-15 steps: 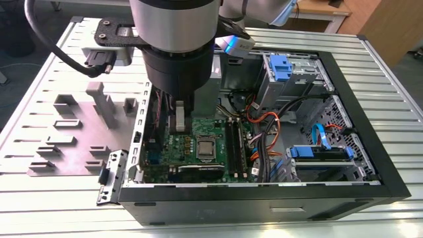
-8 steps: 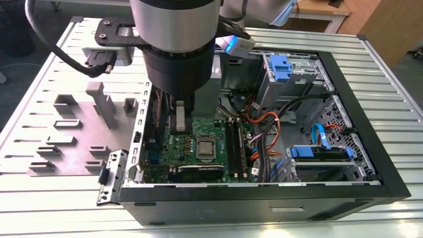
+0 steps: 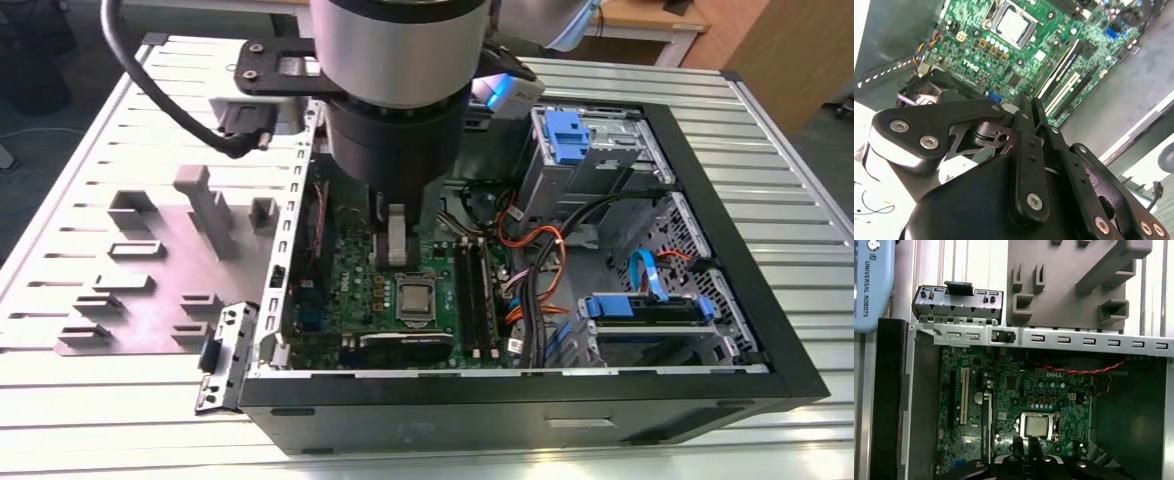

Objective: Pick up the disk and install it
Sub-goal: 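Insert the second disk wire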

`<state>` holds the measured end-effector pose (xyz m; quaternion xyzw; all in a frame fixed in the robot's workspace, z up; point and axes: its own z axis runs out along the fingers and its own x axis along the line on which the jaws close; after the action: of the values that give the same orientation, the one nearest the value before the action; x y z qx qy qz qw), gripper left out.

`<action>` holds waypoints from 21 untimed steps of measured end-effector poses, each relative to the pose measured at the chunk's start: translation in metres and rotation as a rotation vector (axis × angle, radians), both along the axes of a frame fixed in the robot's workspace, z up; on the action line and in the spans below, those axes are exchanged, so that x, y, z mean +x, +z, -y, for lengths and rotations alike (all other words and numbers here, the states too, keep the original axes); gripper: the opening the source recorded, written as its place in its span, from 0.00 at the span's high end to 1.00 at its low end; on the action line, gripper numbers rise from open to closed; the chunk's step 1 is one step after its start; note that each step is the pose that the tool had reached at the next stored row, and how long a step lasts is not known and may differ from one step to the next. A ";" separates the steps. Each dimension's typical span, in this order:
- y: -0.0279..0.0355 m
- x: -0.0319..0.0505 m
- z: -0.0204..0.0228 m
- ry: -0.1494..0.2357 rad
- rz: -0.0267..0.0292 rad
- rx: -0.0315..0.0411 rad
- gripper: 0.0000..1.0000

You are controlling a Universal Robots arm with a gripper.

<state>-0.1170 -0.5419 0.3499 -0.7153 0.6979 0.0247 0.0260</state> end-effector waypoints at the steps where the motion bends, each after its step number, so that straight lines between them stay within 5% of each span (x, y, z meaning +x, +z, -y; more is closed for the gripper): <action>1: 0.0000 0.0025 0.0000 0.000 0.0000 0.0000 0.81; 8: -0.0001 0.0208 0.0000 0.000 -0.0001 0.0000 0.81; 21: -0.0001 0.0281 -0.0001 0.000 0.0000 0.0000 0.81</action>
<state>-0.0889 -0.5418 0.3497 -0.7153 0.6979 0.0247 0.0260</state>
